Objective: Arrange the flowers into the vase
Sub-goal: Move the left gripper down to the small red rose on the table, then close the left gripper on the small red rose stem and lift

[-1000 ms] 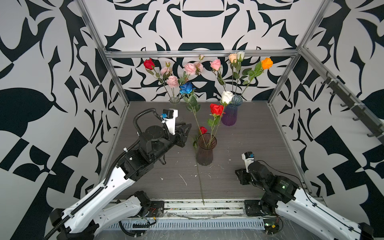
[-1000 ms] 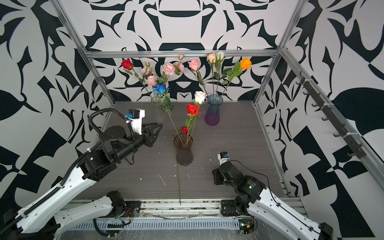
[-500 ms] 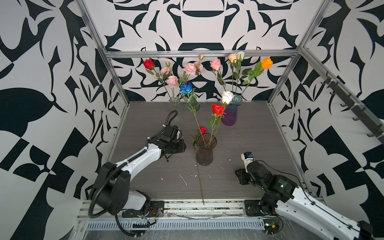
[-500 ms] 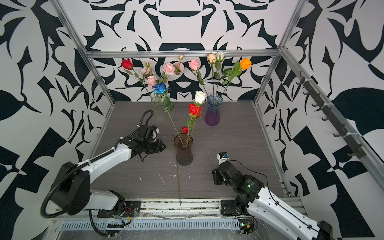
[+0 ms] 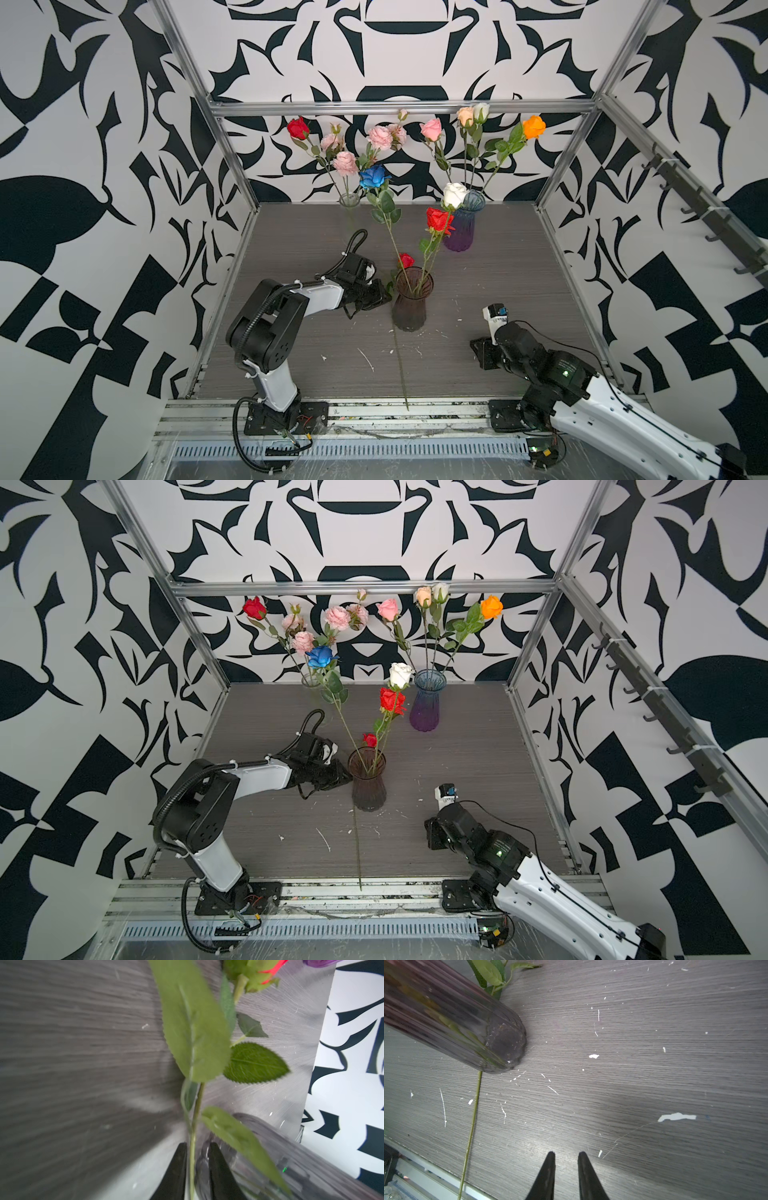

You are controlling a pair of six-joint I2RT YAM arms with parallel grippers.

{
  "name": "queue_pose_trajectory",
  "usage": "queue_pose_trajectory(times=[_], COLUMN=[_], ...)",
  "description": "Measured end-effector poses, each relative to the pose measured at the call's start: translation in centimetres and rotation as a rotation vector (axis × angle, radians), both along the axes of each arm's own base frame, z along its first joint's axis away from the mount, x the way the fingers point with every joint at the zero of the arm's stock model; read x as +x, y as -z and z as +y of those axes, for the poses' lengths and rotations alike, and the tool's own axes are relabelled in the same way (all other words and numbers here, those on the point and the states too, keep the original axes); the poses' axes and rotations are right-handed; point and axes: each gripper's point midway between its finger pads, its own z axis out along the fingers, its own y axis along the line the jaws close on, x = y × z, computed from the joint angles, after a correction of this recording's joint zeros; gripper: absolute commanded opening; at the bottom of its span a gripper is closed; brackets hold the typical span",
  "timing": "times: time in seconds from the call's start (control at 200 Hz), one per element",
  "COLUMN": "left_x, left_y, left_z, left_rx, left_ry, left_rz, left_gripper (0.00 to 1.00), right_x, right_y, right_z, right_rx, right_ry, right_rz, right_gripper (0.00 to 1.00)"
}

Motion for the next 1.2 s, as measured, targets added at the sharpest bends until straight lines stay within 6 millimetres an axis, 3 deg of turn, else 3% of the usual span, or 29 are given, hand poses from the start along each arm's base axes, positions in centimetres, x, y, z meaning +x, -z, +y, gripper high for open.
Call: queue_pose_trajectory(times=[0.24,0.44,0.685,0.89,1.2], left_x=[0.3,0.5,1.1,1.4,1.5], left_y=[0.8,0.8,0.6,0.8,-0.9], left_z=[-0.3,-0.5,-0.2,2.7,7.5], left_rx=[-0.021,-0.033,-0.044,-0.049,-0.042], left_ry=[-0.023,-0.036,-0.055,-0.118,-0.187], left_rz=[0.024,0.022,0.016,0.026,-0.018], left_gripper=[0.21,0.07,0.05,0.06,0.08], right_x=[0.0,0.0,0.0,0.0,0.0], right_y=[0.0,0.0,0.0,0.0,0.1], right_z=[0.0,0.0,0.0,0.0,0.0], right_rx=[0.000,0.000,0.000,0.000,-0.003], right_ry=[0.000,0.000,0.000,0.000,0.000], right_rz=[0.000,0.000,0.000,0.000,0.004], right_gripper=[0.24,0.24,0.24,0.24,0.24])
